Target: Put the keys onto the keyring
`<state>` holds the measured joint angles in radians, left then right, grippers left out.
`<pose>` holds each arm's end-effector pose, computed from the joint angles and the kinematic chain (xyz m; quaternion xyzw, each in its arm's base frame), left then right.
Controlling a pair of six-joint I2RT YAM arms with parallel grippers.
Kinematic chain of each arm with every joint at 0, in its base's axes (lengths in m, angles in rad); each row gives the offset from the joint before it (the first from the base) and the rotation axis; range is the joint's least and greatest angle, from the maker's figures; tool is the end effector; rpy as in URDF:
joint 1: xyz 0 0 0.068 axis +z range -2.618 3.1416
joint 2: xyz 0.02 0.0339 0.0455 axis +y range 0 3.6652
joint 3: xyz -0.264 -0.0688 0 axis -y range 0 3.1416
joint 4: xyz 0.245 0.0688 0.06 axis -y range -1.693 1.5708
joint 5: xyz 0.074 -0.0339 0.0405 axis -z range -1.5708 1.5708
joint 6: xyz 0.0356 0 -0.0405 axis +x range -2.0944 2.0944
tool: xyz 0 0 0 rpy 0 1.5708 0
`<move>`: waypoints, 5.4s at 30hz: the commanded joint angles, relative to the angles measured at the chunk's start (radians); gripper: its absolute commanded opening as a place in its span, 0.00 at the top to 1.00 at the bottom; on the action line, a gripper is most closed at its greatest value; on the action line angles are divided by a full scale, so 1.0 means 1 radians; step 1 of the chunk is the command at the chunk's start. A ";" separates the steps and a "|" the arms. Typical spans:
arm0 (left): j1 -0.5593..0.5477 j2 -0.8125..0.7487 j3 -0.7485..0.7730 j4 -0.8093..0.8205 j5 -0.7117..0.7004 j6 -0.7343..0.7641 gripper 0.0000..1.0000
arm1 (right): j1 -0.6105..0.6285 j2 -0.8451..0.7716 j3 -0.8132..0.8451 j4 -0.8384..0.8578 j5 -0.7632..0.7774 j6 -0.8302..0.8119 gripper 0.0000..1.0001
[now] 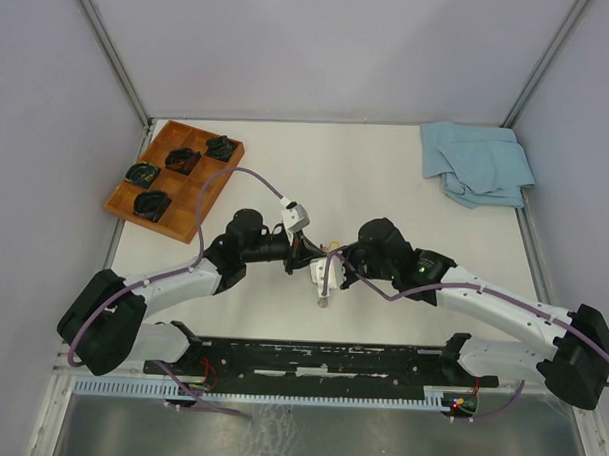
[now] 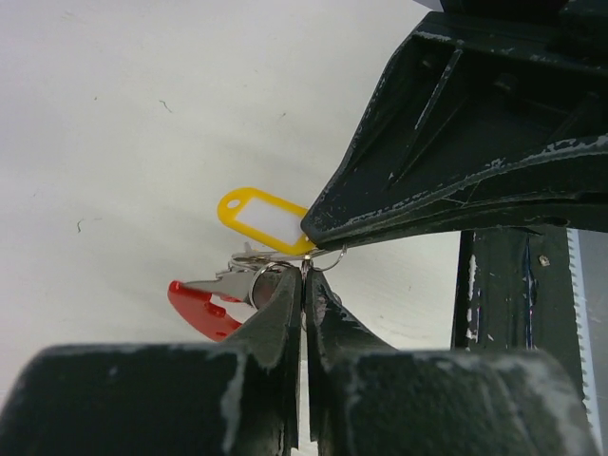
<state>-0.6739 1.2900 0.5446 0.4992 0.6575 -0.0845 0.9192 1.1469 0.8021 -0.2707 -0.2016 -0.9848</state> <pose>0.1948 -0.1834 0.2202 0.4068 0.6565 -0.4520 0.4464 0.1467 0.2040 0.2649 -0.7466 0.4748 0.0743 0.4600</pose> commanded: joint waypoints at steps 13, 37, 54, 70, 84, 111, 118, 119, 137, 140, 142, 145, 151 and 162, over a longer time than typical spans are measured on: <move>0.000 -0.077 -0.022 0.080 -0.052 0.016 0.97 | -0.003 -0.101 -0.042 -0.026 0.104 0.110 0.99; 0.000 -0.073 -0.113 0.341 -0.116 -0.134 0.97 | -0.002 -0.046 -0.207 0.263 0.075 0.311 0.99; -0.001 -0.047 -0.170 0.466 -0.182 -0.198 0.97 | -0.002 0.011 -0.202 0.371 0.047 0.419 0.90; -0.003 -0.070 -0.152 0.342 -0.194 -0.145 0.97 | -0.033 -0.159 -0.268 0.471 0.054 0.497 0.45; -0.003 -0.075 -0.148 0.331 -0.205 -0.152 0.97 | -0.034 -0.081 -0.268 0.574 -0.018 0.616 0.41; -0.003 -0.083 -0.148 0.350 -0.197 -0.168 0.97 | -0.034 -0.024 -0.272 0.594 0.005 0.600 0.98; -0.003 -0.073 -0.168 0.426 -0.194 -0.204 0.97 | -0.034 0.006 -0.265 0.594 -0.052 0.560 0.99; -0.002 -0.073 -0.170 0.434 -0.195 -0.206 0.97 | -0.034 0.010 -0.264 0.597 -0.055 0.554 0.99; -0.004 -0.073 -0.194 0.466 -0.222 -0.215 0.97 | -0.033 -0.054 -0.317 0.627 0.041 0.537 0.78; -0.004 -0.080 -0.196 0.462 -0.235 -0.216 0.97 | -0.033 -0.079 -0.328 0.638 0.053 0.557 0.70; -0.004 -0.082 -0.196 0.461 -0.239 -0.219 0.97 | -0.032 -0.077 -0.330 0.640 0.053 0.560 0.63; -0.005 -0.083 -0.192 0.457 -0.236 -0.222 0.97 | -0.033 -0.063 -0.338 0.685 0.030 0.581 0.50; -0.005 -0.092 -0.197 0.460 -0.227 -0.221 0.97 | -0.035 -0.009 -0.346 0.744 0.041 0.612 0.46; -0.004 -0.090 -0.205 0.490 -0.237 -0.237 0.97 | -0.035 0.038 -0.434 0.989 0.062 0.815 0.48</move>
<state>-0.6804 1.2175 0.3367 0.8783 0.4416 -0.2802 0.8879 1.1561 0.3920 0.5339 -0.1673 -0.2836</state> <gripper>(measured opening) 0.032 0.531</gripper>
